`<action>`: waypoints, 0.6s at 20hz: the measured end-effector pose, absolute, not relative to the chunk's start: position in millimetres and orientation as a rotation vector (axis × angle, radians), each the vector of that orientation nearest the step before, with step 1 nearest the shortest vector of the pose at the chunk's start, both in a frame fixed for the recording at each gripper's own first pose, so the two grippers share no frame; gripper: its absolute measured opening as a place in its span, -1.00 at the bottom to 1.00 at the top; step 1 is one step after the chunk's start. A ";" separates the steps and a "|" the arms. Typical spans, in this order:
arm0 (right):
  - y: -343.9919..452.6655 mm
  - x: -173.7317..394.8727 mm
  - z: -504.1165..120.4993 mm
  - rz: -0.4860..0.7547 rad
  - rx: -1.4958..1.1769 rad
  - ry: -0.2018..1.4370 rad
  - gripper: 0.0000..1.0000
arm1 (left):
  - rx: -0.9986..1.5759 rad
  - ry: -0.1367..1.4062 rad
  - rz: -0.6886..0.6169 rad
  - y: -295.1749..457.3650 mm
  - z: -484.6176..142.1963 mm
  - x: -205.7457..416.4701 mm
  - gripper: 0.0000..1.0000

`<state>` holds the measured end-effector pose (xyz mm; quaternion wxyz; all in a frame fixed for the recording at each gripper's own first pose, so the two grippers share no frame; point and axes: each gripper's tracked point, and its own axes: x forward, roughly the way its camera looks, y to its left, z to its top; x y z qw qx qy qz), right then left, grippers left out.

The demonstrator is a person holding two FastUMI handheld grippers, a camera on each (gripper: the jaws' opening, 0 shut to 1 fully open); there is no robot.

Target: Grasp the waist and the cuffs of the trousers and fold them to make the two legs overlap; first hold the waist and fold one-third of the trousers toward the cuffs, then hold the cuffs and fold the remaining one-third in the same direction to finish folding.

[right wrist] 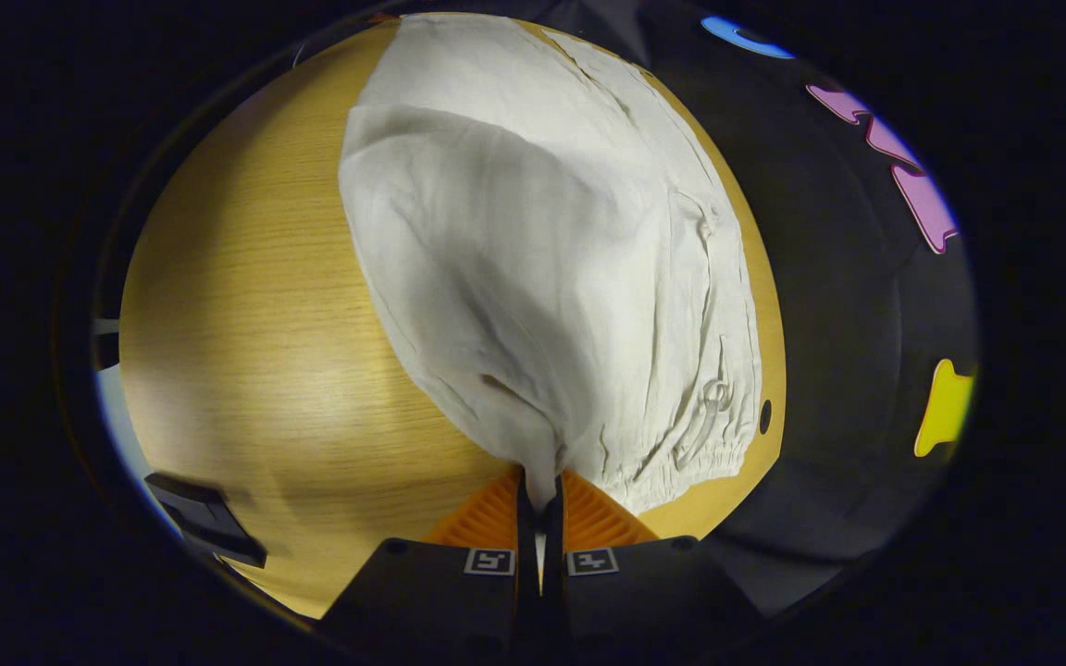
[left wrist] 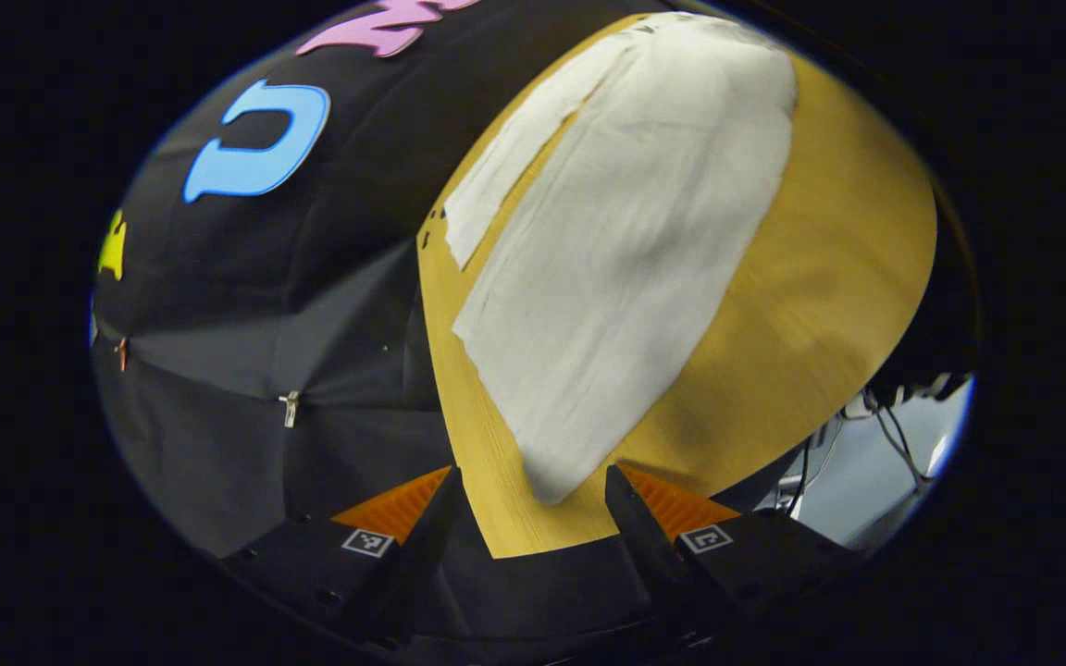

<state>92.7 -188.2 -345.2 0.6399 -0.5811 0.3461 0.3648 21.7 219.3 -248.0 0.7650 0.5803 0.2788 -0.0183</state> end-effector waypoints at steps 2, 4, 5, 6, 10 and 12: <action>-187.8 92.4 -344.9 0.828 -1.327 0.798 -0.89 | 1.379 0.603 -0.101 221.8 -251.3 23.4 0.91; -188.1 92.1 -345.4 0.825 -1.325 0.803 -0.89 | 1.458 0.584 -0.170 220.7 -253.6 30.3 0.80; -188.0 92.4 -345.0 0.825 -1.329 0.801 -0.89 | 1.476 0.574 -0.201 217.4 -255.3 36.5 0.72; -187.9 92.9 -344.9 0.826 -1.335 0.799 -0.89 | 1.487 0.568 -0.225 217.9 -253.2 42.6 0.70; -187.2 91.2 -344.6 0.830 -1.353 0.789 -0.89 | 1.517 0.542 -0.295 205.5 -247.1 73.1 0.70; -187.9 91.7 -344.9 0.832 -1.362 0.783 -0.89 | 1.524 0.534 -0.326 199.2 -246.1 86.5 0.67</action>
